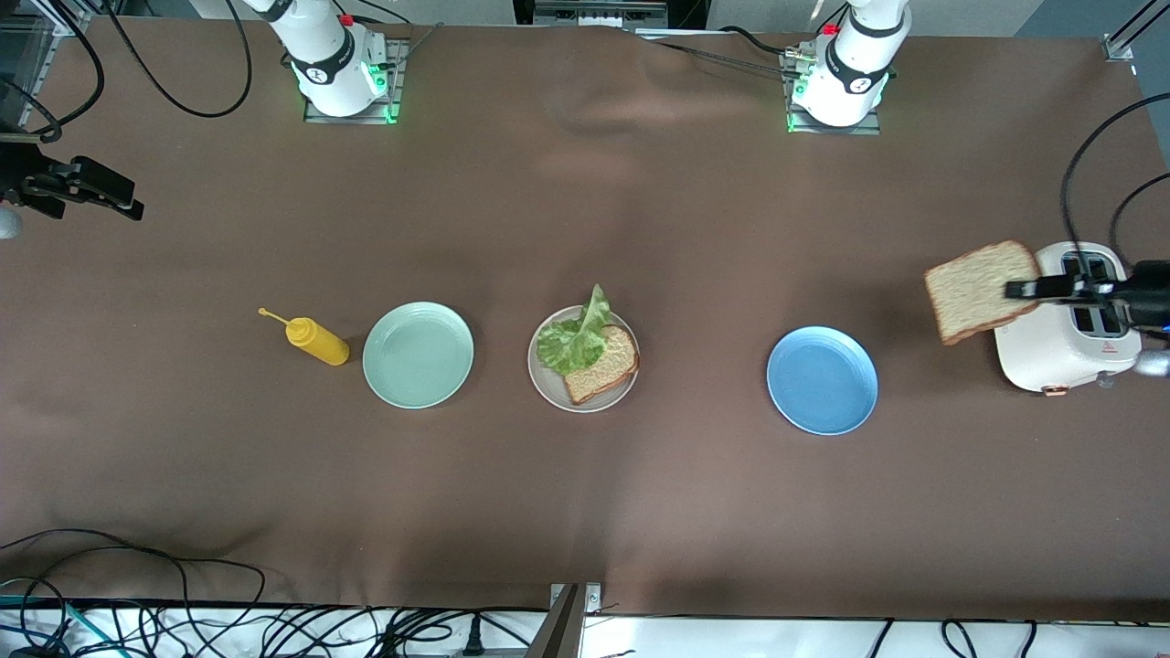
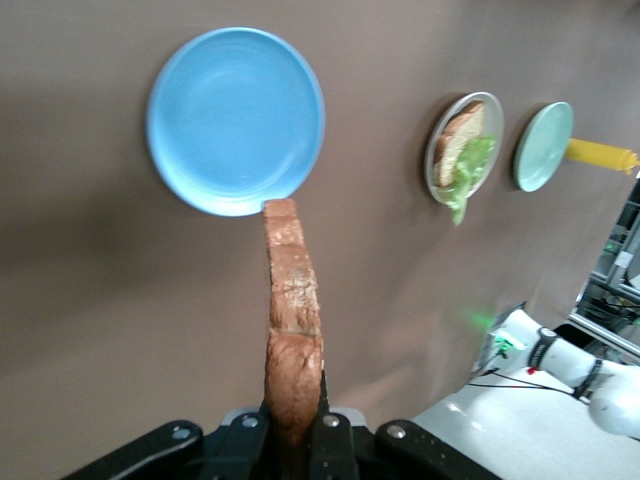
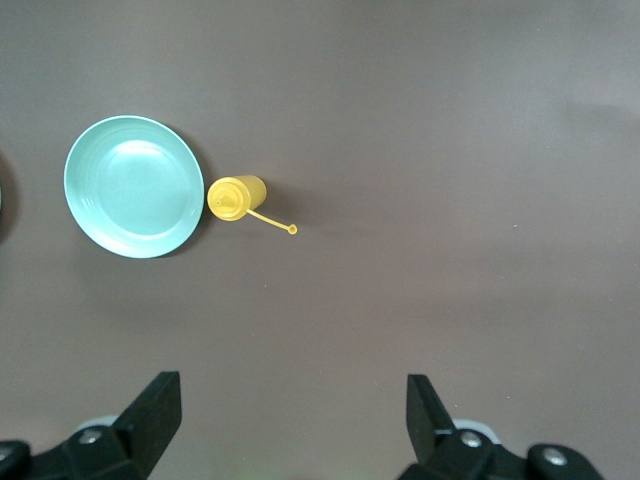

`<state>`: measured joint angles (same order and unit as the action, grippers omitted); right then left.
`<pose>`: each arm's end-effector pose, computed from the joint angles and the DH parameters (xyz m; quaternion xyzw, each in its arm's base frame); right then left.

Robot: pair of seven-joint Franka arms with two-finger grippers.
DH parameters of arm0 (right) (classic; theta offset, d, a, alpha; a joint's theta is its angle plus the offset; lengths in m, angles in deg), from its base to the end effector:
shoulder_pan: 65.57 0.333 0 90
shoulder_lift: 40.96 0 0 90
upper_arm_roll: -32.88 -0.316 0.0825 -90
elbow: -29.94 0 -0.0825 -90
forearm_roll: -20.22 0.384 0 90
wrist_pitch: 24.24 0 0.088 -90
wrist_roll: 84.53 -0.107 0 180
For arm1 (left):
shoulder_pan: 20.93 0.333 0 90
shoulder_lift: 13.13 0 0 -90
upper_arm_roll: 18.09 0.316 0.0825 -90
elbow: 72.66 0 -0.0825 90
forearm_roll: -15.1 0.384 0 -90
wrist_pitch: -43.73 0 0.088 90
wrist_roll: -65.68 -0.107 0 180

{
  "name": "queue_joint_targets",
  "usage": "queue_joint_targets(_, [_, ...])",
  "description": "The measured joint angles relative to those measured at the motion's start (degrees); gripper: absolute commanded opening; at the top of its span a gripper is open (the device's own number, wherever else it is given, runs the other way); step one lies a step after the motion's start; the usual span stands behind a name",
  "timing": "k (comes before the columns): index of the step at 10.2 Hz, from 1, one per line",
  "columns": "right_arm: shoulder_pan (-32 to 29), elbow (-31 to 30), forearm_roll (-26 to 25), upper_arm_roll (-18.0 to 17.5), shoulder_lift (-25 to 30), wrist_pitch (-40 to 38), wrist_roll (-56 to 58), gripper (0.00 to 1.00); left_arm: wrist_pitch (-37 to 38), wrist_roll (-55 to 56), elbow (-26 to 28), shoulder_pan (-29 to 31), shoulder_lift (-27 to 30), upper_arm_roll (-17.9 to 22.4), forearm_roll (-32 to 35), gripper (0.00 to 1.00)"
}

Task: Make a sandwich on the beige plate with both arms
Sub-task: 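Lift the bread slice out and carry it toward the beige plate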

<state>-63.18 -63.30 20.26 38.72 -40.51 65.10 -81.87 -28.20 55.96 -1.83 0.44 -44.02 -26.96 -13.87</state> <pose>0.5480 -0.0332 0.6012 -0.9995 0.0069 0.0300 0.0024 0.6457 0.1031 0.4519 0.9260 0.0082 -0.1822 0.3306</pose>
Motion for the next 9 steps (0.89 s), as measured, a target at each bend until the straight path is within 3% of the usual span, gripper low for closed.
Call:
queue_joint_targets(3, [0.0, 0.0, 0.0, 0.0, 0.0, 0.0, 0.0, 1.00, -7.3, 7.6, 2.5, -8.9, -2.0, -0.2, -5.4, 0.00])
queue_joint_targets(7, [0.0, 0.1, 0.0, 0.0, 0.0, 0.0, 0.0, 1.00, -15.8, 8.4, 8.0, -14.5, -3.6, -0.2, -7.3, 0.00])
queue_joint_targets(9, [0.0, 0.1, 0.0, 0.0, 0.0, -0.1, 0.0, 1.00, -19.9, 8.9, 10.5, -17.1, -3.6, -0.3, -11.6, 0.00])
